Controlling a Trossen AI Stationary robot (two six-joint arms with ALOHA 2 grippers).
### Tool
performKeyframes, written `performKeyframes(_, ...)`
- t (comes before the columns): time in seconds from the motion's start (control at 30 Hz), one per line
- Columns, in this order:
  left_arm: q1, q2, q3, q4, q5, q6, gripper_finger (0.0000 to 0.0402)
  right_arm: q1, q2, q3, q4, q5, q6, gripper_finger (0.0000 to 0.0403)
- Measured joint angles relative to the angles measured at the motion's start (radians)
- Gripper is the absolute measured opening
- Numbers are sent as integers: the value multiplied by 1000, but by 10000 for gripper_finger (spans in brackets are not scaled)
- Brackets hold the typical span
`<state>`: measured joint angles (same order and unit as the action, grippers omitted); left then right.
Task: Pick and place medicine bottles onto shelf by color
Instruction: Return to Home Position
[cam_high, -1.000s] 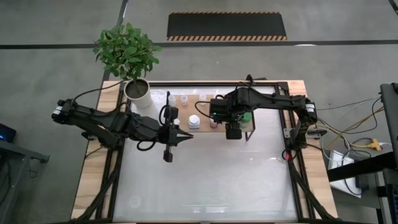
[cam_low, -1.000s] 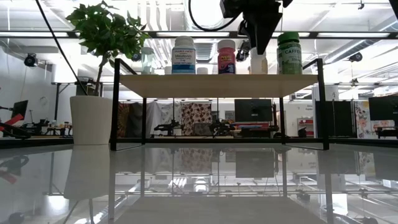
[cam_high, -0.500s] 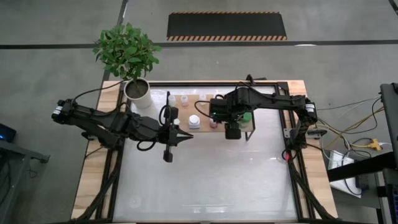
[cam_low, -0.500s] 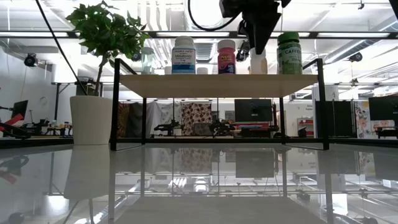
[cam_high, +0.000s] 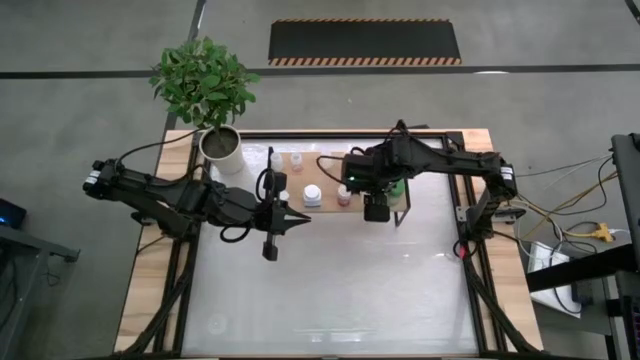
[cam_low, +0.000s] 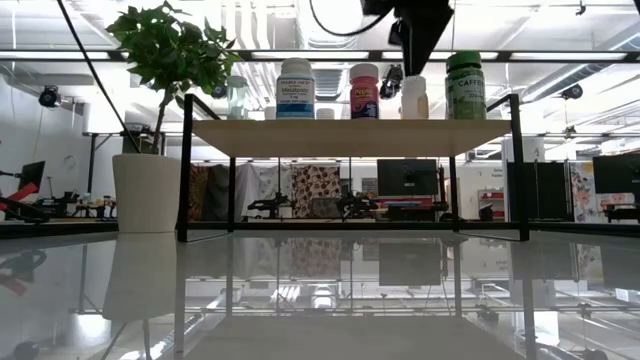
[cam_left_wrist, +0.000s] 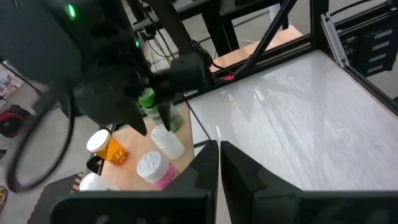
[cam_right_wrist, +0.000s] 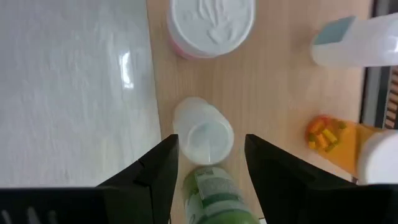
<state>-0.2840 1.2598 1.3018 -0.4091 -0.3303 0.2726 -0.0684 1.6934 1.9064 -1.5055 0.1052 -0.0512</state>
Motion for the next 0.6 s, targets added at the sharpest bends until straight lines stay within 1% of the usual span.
performKeyframes(0.13,-18,-1,-19,2,0,-4,0,34,-64,-10,59,3,12,176)
performKeyframes(0.2,-46,-13,-48,1,0,-9,0,73,-117,-41,132,3,12,175)
performKeyframes(0.27,-90,-36,-88,2,0,-24,0,123,-184,-101,230,3,14,172)
performKeyframes(0.37,-160,-70,-159,18,-7,-32,0,209,-294,-234,396,3,18,166)
performKeyframes(0.43,-207,-89,-212,30,-34,-32,0,270,-372,-344,528,19,3,160)
performKeyframes(0.6,-298,-179,-321,51,-189,-30,0,384,-544,-620,854,94,-80,145)
